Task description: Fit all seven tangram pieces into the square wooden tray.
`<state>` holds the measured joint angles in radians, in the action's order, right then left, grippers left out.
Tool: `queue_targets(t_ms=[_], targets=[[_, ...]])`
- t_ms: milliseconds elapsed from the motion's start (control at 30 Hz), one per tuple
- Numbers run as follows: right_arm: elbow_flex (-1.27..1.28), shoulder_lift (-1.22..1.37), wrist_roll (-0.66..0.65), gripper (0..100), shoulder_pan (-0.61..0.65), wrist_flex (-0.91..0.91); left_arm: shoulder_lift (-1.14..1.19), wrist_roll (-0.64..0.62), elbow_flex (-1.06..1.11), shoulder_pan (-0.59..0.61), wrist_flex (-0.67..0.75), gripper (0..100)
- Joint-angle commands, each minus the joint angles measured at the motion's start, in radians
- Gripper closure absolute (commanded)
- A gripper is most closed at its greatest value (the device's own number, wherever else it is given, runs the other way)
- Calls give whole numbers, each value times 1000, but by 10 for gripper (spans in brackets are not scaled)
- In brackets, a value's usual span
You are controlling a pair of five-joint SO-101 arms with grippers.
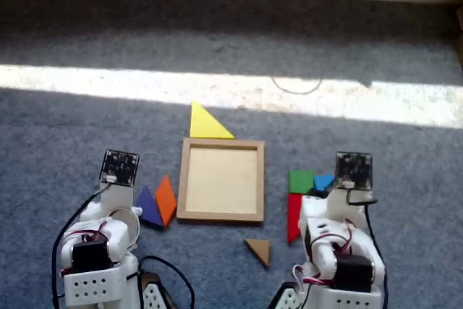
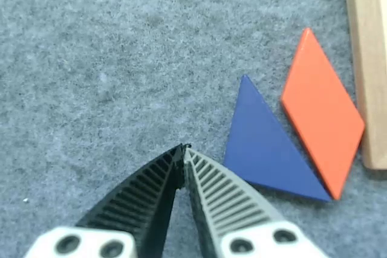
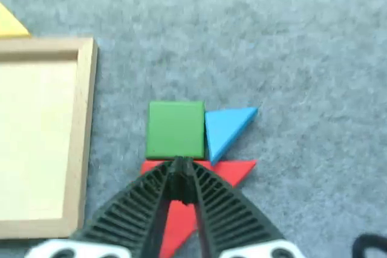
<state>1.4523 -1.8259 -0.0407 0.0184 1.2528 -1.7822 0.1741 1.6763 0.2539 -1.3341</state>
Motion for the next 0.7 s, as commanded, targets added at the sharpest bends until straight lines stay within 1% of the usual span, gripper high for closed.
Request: queue_targets(t_ms=[0, 100, 267, 333, 433, 467, 533, 600, 667], targets=[[-209, 101, 40, 994, -12, 5, -28, -6, 19, 12, -8, 972], [-346, 280, 40, 994, -15, 8, -28, -6, 19, 12, -8, 972], [-585, 595, 41, 988, -10, 91, -28, -6, 19, 12, -8, 972], [-659, 697, 41, 972, -10, 110, -28, -6, 19, 12, -8, 972], [-711, 819, 43, 870, -5, 117, -28, -6, 19, 12, -8, 972], [-711, 849, 64, 833, 4, 117, -28, -6, 19, 12, -8, 972], [-711, 911, 163, 767, 22, 116, -28, -6, 19, 12, -8, 972], [-711, 964, 244, 730, 54, 113, -28, -6, 19, 12, -8, 972], [-711, 1010, 273, 716, 102, 116, -28, -6, 19, 12, -8, 972]])
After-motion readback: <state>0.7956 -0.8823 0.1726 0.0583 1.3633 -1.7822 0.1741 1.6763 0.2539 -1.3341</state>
